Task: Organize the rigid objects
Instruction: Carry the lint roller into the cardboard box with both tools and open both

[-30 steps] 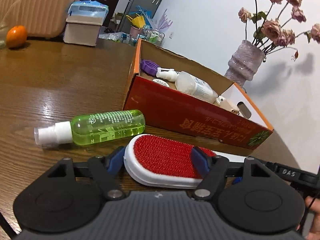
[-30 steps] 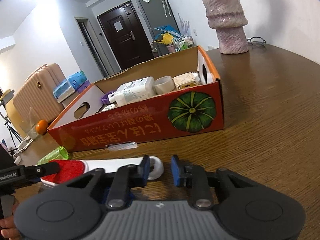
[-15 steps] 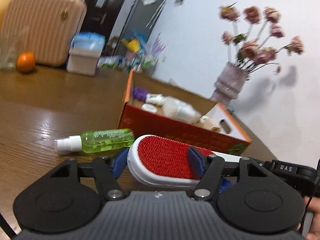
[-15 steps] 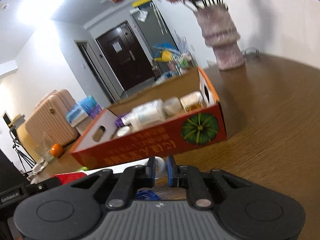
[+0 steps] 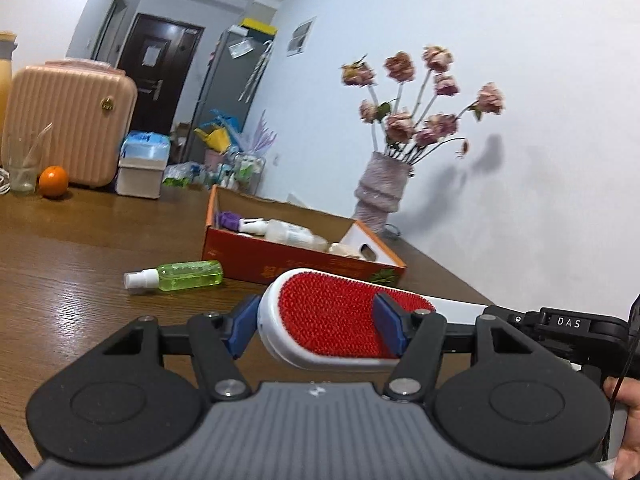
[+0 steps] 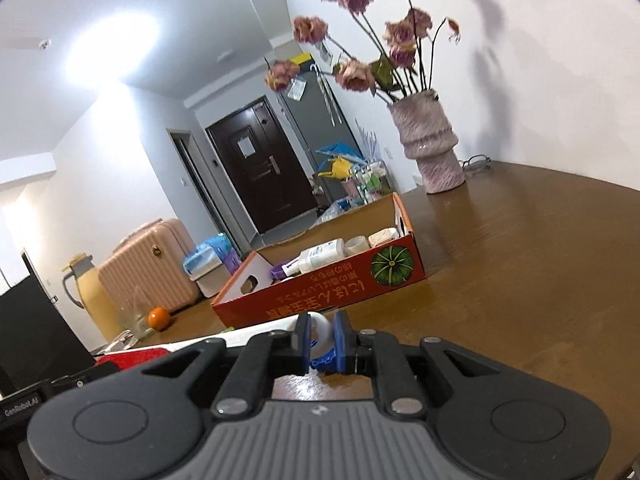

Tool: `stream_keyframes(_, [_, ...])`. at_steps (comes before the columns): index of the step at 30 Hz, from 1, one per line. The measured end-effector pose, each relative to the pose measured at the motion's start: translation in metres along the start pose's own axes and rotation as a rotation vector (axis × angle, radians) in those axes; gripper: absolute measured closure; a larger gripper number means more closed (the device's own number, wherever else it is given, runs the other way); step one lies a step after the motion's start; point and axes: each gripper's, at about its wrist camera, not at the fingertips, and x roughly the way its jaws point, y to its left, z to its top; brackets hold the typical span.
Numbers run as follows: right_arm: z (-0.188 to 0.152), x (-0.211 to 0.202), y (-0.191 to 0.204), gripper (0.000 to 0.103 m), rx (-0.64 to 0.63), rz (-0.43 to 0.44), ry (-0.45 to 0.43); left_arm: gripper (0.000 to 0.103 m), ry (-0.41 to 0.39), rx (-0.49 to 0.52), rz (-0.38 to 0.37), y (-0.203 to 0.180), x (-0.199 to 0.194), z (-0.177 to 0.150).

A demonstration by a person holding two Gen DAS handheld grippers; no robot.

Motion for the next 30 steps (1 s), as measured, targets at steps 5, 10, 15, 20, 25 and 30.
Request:
stream_keyframes(5, [-0.003, -0.017, 0.0, 0.091, 0.004, -0.018, -0.019, 0.041, 0.005, -0.002, -0.026, -0.002, -0.005, -0.002])
stream_keyframes(10, [0.009, -0.003, -0.002, 0.091, -0.009, -0.03, -0.033, 0.041, 0.016, 0.003, -0.039, 0.003, 0.017, 0.009])
stream_keyframes(15, [0.032, 0.043, 0.001, 0.091, -0.053, -0.055, -0.038, 0.041, 0.041, -0.038, -0.053, 0.025, 0.067, 0.033])
stream_keyframes(20, [0.071, 0.102, -0.006, 0.091, -0.049, -0.027, -0.023, 0.041, 0.052, -0.057, -0.051, 0.046, 0.125, 0.073])
stream_keyframes(25, [0.113, 0.177, -0.022, 0.091, -0.015, 0.005, 0.07, 0.042, 0.116, -0.093, -0.034, 0.071, 0.192, 0.103])
stream_keyframes(30, [0.129, 0.245, -0.045, 0.091, 0.057, -0.006, 0.192, 0.042, 0.212, -0.115, -0.013, 0.094, 0.251, 0.11])
